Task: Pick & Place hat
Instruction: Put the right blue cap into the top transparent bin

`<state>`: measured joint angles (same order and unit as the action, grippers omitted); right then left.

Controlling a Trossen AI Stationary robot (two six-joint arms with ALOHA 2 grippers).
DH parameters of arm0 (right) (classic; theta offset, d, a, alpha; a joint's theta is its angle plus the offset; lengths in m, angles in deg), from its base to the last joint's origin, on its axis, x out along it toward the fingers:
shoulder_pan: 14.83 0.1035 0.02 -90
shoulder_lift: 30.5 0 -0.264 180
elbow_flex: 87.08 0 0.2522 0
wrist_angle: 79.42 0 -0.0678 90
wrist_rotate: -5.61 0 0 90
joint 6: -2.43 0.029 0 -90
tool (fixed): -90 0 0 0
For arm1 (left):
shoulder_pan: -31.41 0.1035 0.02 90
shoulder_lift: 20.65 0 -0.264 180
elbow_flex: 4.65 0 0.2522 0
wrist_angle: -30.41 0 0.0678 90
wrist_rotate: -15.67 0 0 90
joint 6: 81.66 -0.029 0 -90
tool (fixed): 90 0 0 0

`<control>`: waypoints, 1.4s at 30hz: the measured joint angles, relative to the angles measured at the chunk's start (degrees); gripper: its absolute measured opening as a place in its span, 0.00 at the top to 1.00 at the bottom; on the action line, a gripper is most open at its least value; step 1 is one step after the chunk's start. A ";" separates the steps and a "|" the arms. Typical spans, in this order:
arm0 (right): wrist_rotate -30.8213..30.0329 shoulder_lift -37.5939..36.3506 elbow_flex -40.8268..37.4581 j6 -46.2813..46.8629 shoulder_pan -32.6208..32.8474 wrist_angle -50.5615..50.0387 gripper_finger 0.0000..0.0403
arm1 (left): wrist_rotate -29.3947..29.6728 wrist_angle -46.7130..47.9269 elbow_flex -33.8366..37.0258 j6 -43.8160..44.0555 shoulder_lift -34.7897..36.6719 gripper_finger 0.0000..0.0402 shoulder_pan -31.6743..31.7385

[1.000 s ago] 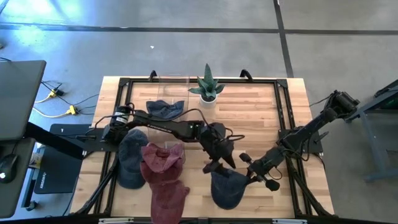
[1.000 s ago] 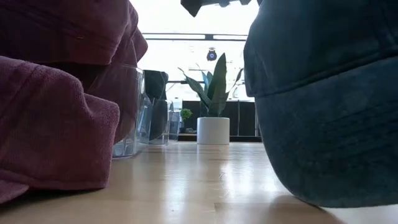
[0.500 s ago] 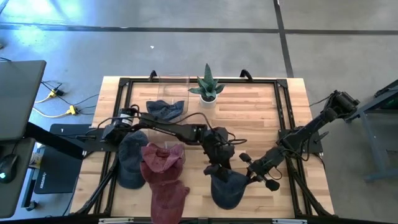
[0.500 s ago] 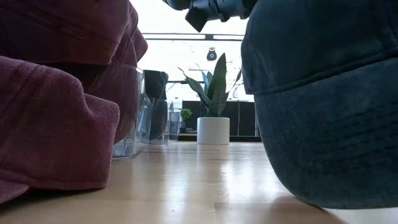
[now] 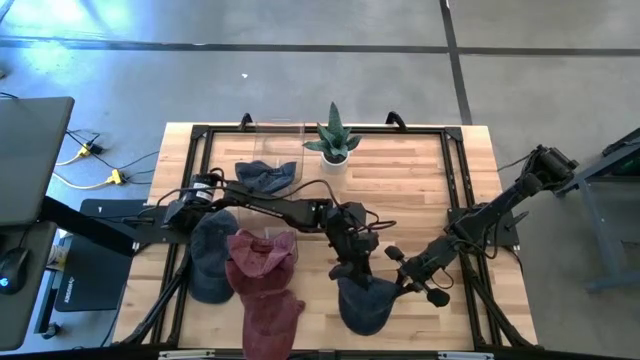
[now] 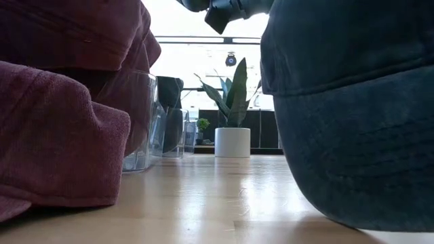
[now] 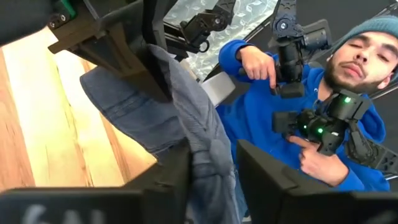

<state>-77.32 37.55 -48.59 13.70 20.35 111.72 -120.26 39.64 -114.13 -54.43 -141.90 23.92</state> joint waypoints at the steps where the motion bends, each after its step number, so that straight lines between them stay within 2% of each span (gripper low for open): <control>1: 0.00 0.00 0.00 -0.09 0.00 0.00 0.96 | 0.00 -0.02 0.00 -0.20 0.00 0.75 -0.02; 7: 1.13 0.00 0.00 -0.81 0.07 0.02 0.90 | -2.33 -0.63 0.00 -3.33 0.00 0.96 0.00; 15: 9.88 -3.80 -0.08 1.80 1.50 -2.69 0.79 | -14.56 -4.17 0.07 -13.30 1.28 0.98 0.00; 18: 13.46 -5.48 -0.26 2.84 4.15 -3.57 0.78 | -16.56 -4.24 0.04 -14.07 3.81 0.98 0.02; 22: 12.09 -6.71 -0.26 3.25 8.48 -4.08 0.78 | -16.41 -2.88 -0.02 -15.36 6.75 0.98 0.78; 29: 1.02 -6.62 -0.26 3.28 15.28 -5.31 0.78 | -6.16 10.99 0.00 -25.44 15.91 0.99 4.82; 34: -3.83 -6.62 -0.26 2.54 17.27 -5.47 0.78 | 6.16 23.24 0.02 -33.86 23.02 0.99 8.75; 42: -7.56 -6.62 -0.28 0.27 17.32 -6.10 0.78 | 30.43 40.65 0.07 -47.08 34.15 0.98 14.92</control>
<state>-84.88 30.93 -48.88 13.96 37.67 105.62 -89.83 80.28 -114.07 -101.51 -107.76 38.85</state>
